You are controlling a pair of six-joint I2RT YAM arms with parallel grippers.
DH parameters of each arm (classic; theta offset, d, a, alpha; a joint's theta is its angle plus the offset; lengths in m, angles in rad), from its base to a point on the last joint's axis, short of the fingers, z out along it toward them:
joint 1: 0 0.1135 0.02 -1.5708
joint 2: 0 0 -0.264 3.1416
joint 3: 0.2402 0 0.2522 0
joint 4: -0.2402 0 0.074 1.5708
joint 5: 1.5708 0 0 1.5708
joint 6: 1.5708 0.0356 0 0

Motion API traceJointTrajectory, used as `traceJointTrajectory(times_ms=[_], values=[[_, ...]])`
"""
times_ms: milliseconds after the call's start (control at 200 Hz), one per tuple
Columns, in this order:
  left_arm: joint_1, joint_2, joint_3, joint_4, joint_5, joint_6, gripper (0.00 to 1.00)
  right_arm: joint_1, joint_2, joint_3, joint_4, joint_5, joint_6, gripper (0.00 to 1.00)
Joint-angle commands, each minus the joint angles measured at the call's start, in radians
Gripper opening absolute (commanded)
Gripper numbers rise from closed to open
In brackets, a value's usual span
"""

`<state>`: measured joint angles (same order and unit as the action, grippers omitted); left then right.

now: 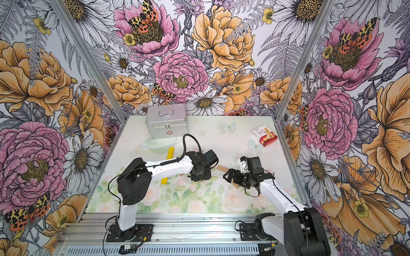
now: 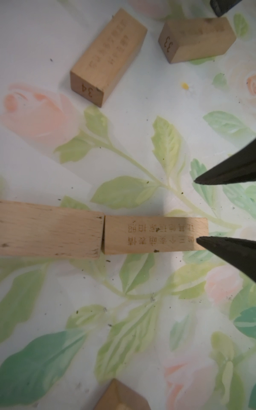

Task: Assemble the letter k with building blocks
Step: Assemble the building block at the center of the board.

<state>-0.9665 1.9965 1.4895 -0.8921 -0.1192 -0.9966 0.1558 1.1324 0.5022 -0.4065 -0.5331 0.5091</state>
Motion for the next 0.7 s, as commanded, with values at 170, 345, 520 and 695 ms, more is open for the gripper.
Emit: traceJointTrajectory(times_ms=[170, 345, 520, 695], values=[[0.021, -0.023, -0.035, -0.005, -0.050, 0.011, 0.39, -0.006, 0.007, 0.014, 0.019, -0.005, -0.019, 0.99], [0.027, -0.013, -0.042, -0.004, -0.046, 0.021, 0.40, -0.006, 0.000, 0.016, 0.018, -0.003, -0.012, 0.99], [0.028, -0.006, -0.037, -0.005, -0.053, 0.028, 0.40, -0.007, 0.000, 0.014, 0.017, -0.007, -0.008, 0.99], [0.029, 0.008, -0.034, -0.005, -0.046, 0.035, 0.41, -0.006, -0.008, 0.013, 0.017, -0.004, -0.004, 0.99]])
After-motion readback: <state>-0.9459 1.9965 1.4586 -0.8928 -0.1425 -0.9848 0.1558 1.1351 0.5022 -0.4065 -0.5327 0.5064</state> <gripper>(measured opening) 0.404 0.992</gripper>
